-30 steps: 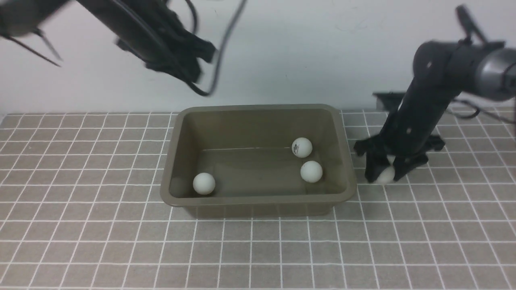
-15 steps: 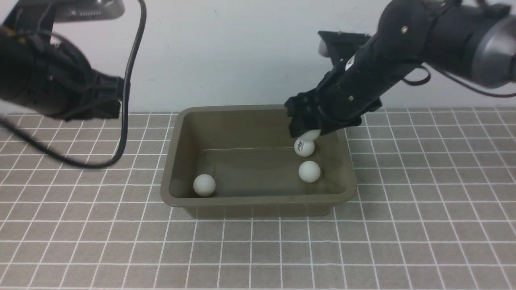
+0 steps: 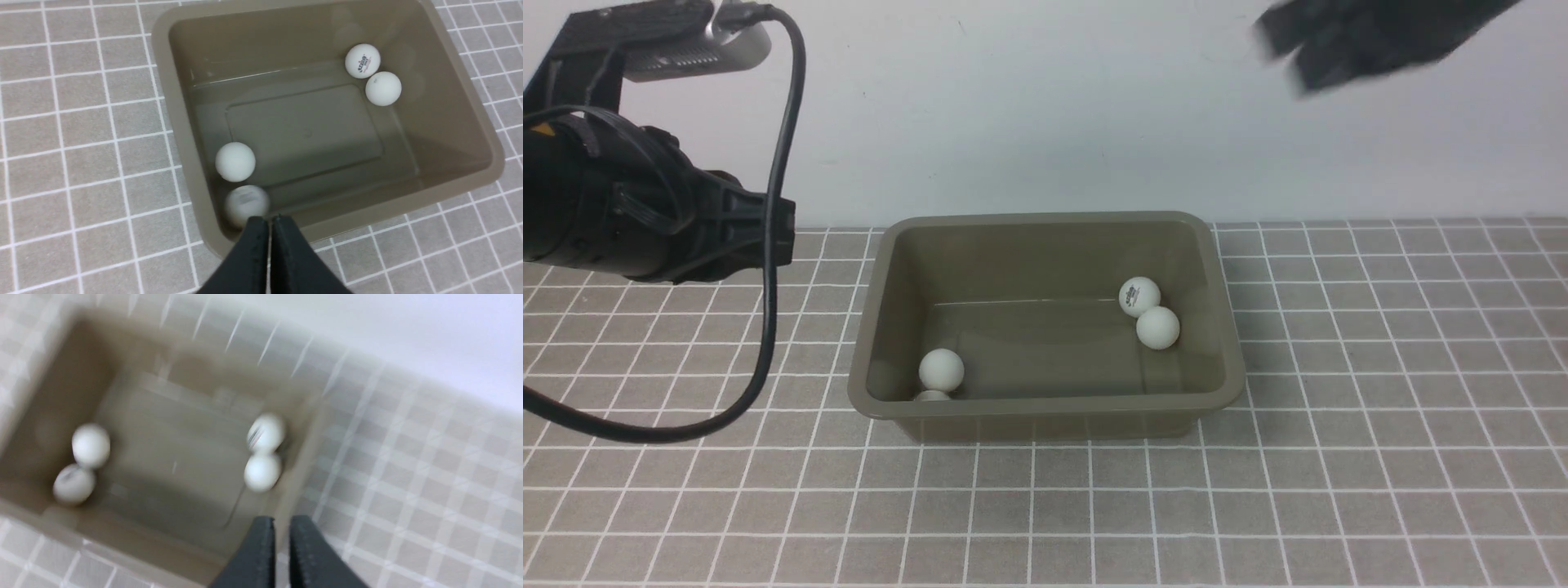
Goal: Put the table tennis balls into the box on the grey coffee tablecloth.
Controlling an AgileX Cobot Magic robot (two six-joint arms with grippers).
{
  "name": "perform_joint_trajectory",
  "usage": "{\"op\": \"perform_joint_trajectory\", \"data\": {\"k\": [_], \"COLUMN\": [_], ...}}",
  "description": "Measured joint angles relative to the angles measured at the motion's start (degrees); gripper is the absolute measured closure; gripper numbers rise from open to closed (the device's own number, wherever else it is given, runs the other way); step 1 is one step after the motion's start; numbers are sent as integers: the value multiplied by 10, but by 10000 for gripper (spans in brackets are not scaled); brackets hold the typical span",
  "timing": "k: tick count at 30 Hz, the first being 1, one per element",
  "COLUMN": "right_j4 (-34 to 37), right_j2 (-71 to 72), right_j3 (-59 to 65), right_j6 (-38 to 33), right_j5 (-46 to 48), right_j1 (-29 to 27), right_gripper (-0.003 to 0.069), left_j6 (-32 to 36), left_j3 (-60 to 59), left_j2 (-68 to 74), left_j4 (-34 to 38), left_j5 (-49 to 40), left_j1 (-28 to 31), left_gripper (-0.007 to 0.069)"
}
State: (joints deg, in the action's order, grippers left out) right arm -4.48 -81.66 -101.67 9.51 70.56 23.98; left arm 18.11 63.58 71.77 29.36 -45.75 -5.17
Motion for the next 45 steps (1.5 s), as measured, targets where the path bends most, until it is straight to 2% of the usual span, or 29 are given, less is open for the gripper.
{"op": "perform_joint_trajectory", "data": {"k": [1,3,4,6,8,10,11,12,16,18,19,20,22,24,25,27,37,45], "right_j4": [-2,-19,-32,-40,-44,-57,-70,-75,-155,-229,-235,-290,-349,-378,-417,-449,-493,-495], "right_j2": [0,97,191,288,333,434,518,558,704,771,776,811,823,825,825,825,825,825], "right_j3": [4,50,117,205,250,355,456,487,652,724,728,758,775,780,784,784,785,785], "right_j6": [0,19,33,47,57,73,87,95,172,257,257,325,373,400,441,473,496,498], "right_j5": [0,-29,-69,-119,-158,-233,-313,-334,-440,-476,-476,-490,-492,-492,-490,-490,-490,-490], "right_j1": [0,0,0,0,0,0,0,0,0,0,0,0,0,0,0,0,0,0], "right_gripper": [655,667,671,672,672,672,672,672,672,672,672,672,672,672,672,672,672,672], "left_j6": [1,13,29,52,65,86,105,110,114,112,112,112,113,114,111,104,91,88], "left_j3": [0,0,0,0,0,0,0,0,0,-1,-1,-1,-1,-4,-13,-39,-250,-315], "left_j2": [0,0,0,0,0,0,0,0,-2,-10,-11,-24,-35,-50,-73,-121,-402,-515], "left_j4": [3,17,39,58,70,93,113,116,143,156,157,160,155,152,144,139,129,136], "left_j5": [0,1,5,10,11,12,12,12,-4,-7,-7,-6,-6,-7,-8,0,100,99], "left_j1": [0,0,0,0,0,0,0,0,0,-1,-2,-8,-14,-20,-26,-27,-28,-28], "left_gripper": [629,629,629,629,629,629,629,629,629,629,629,629,629,629,629,629,629,629]}}
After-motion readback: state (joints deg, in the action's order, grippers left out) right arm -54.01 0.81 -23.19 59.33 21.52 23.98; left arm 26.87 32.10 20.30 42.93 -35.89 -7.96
